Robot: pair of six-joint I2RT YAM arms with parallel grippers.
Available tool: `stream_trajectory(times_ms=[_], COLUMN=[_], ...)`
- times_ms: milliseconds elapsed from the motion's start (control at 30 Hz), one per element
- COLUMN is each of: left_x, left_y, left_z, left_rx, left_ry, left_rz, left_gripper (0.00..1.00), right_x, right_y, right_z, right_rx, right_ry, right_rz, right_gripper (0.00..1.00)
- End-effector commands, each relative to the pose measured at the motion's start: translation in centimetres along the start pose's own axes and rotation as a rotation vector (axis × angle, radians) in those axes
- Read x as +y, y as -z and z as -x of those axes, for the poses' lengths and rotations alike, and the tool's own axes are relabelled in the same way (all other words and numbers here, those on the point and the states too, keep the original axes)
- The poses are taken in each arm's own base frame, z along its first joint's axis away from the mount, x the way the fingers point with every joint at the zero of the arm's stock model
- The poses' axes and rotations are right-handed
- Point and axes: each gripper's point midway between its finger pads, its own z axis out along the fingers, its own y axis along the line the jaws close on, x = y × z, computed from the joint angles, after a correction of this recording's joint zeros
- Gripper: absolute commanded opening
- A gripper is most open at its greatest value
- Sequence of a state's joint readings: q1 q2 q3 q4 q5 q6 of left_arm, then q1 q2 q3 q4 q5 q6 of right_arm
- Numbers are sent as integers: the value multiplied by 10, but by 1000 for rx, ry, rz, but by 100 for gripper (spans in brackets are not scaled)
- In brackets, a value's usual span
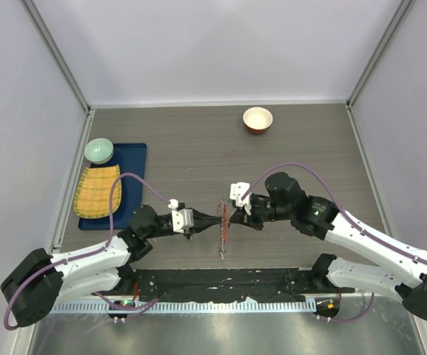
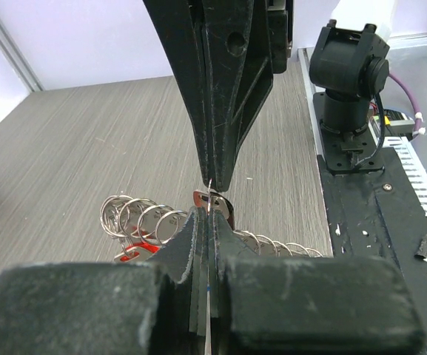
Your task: Put the keys on the keyring
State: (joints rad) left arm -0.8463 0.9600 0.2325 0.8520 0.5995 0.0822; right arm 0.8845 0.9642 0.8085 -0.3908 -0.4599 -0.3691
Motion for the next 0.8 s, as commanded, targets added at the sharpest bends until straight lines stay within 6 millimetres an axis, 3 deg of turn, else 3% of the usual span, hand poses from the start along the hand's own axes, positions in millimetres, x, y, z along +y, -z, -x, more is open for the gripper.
stream_trajectory(times_ms=[0, 767], left_x=[6, 3], left_y=[-9, -8], left_z=[37, 24], left_rx=[-110, -62], left_ry=[-63, -128], left_rz=[-9, -35], left_gripper=[1, 1], right_x=[1, 2], right_y=[4, 3], right_z=[14, 7], right_rx=[-45, -4], right_ry=[39, 49], right_rz=[3, 0], right_gripper=[1, 1])
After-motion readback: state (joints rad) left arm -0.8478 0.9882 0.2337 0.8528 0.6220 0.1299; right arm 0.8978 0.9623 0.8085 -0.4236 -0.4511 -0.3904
